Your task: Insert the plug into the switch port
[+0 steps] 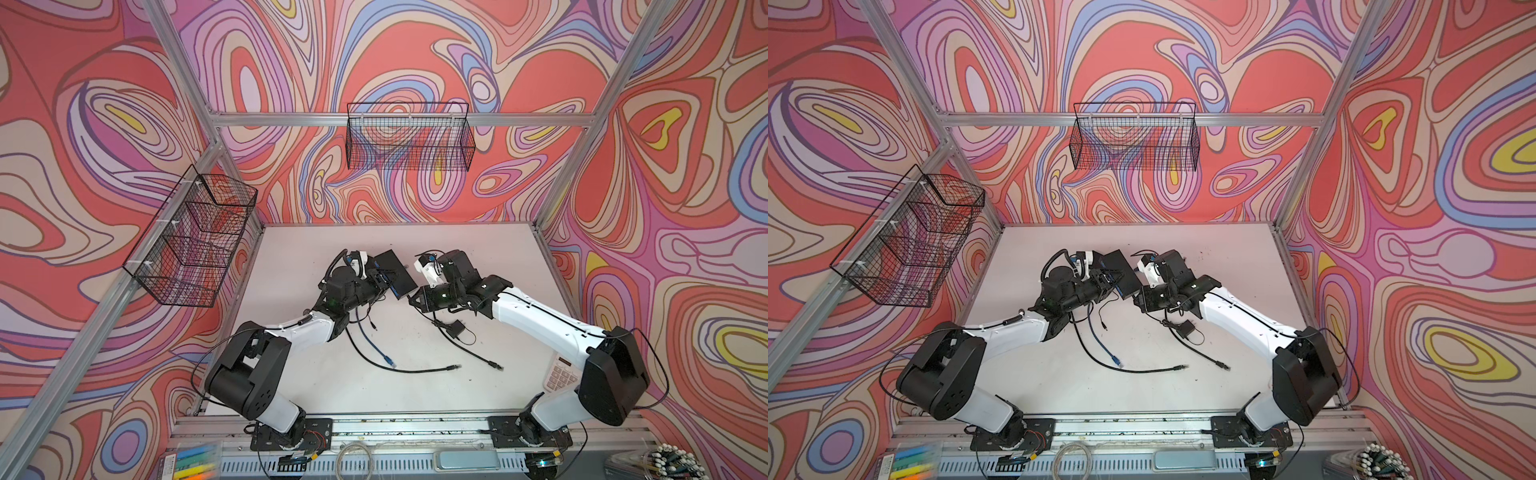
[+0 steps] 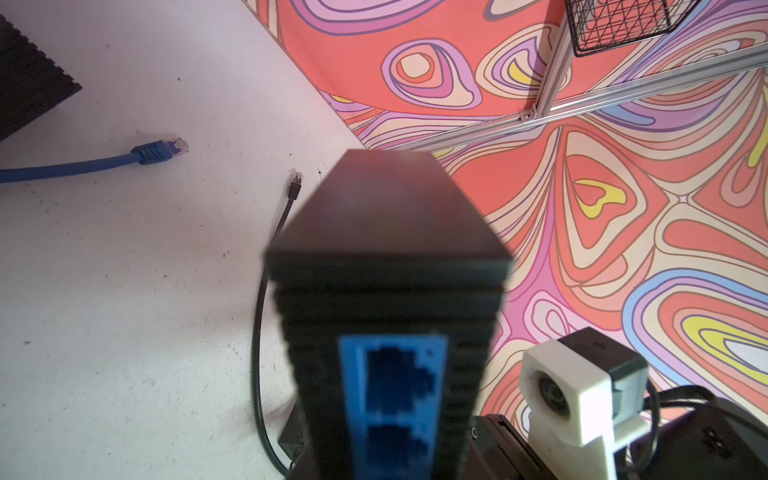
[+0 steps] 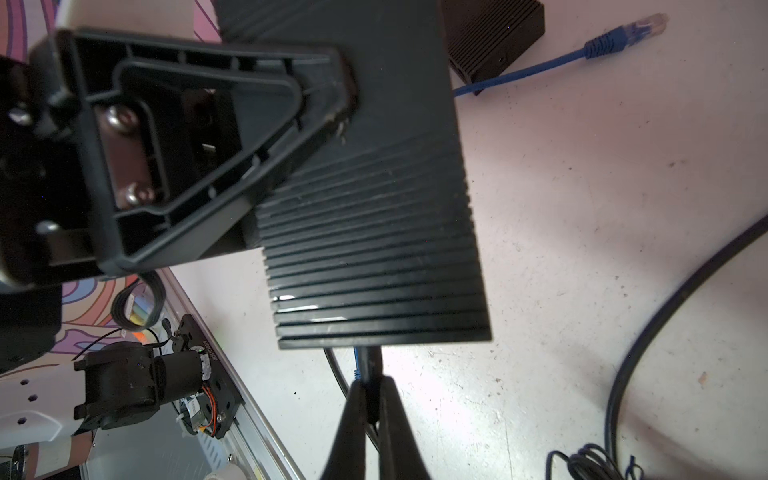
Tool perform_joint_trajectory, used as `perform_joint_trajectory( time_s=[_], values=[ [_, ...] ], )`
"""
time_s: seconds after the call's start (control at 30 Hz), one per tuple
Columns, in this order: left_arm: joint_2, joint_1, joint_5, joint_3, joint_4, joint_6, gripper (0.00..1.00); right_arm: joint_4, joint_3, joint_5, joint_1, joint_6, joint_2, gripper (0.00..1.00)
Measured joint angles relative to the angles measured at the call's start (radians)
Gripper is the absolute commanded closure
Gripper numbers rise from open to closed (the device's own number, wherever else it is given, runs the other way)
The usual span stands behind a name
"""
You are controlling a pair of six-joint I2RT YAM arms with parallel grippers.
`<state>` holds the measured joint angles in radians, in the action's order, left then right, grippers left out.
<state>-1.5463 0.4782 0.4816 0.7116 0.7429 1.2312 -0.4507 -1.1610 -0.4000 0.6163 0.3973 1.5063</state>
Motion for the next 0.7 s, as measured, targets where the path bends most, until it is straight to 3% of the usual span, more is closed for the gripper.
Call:
perform_joint_trajectory(
  time_s=[0.7],
  values=[
    [0.008,0.006,-0.041,-0.033,0.039,-0.043,0.92,-0.001,-0.013,-0.003,0.002,0.034,0.026,1.00]
  ],
)
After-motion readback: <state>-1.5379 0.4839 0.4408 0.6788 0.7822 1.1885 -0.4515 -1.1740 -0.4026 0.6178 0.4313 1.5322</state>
